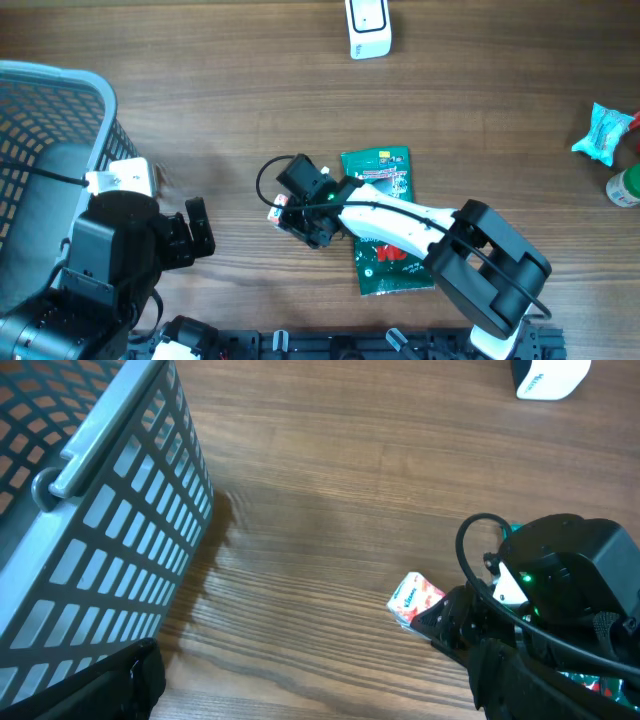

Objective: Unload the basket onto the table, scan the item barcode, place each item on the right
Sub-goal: 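Lower the right gripper onto the Kleenex pack and grasp it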

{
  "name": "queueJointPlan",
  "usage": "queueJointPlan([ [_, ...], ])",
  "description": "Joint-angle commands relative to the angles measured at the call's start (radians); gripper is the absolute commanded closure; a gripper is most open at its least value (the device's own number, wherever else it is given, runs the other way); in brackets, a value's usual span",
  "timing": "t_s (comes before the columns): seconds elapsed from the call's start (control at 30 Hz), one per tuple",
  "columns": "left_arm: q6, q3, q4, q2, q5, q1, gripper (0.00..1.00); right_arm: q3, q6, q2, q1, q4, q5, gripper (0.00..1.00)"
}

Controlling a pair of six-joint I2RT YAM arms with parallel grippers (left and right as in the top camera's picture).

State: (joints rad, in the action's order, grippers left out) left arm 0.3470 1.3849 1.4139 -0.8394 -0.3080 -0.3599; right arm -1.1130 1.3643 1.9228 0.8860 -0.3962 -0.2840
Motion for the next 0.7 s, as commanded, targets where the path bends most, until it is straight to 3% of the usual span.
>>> queueJointPlan([
  [0.0, 0.009, 0.0, -0.003, 0.0, 0.005, 0.004, 0.0, 0.035, 0.002, 0.05, 0.005, -0.013, 0.055, 0.66],
  [0.1, 0.009, 0.0, -0.003, 0.0, 0.005, 0.004, 0.0, 0.035, 0.004, 0.05, 0.005, -0.011, 0.066, 0.47],
  [0.17, 0.009, 0.0, -0.002, 0.0, 0.005, 0.004, 0.0, 0.035, 0.004, 0.05, 0.005, -0.012, 0.069, 0.49],
  [0.33, 0.009, 0.0, -0.003, 0.0, 0.005, 0.004, 0.0, 0.035, -0.004, 0.05, 0.005, -0.012, 0.08, 0.96],
  [0.5, 0.009, 0.0, -0.002, 0.0, 0.005, 0.004, 0.0, 0.031, -0.295, -0.014, 0.001, 0.066, 0.069, 0.96],
  [0.67, 0.009, 0.0, -0.003, 0.0, 0.005, 0.004, 0.0, 0.031, -0.629, -0.291, 0.01, -0.039, 0.246, 0.96],
])
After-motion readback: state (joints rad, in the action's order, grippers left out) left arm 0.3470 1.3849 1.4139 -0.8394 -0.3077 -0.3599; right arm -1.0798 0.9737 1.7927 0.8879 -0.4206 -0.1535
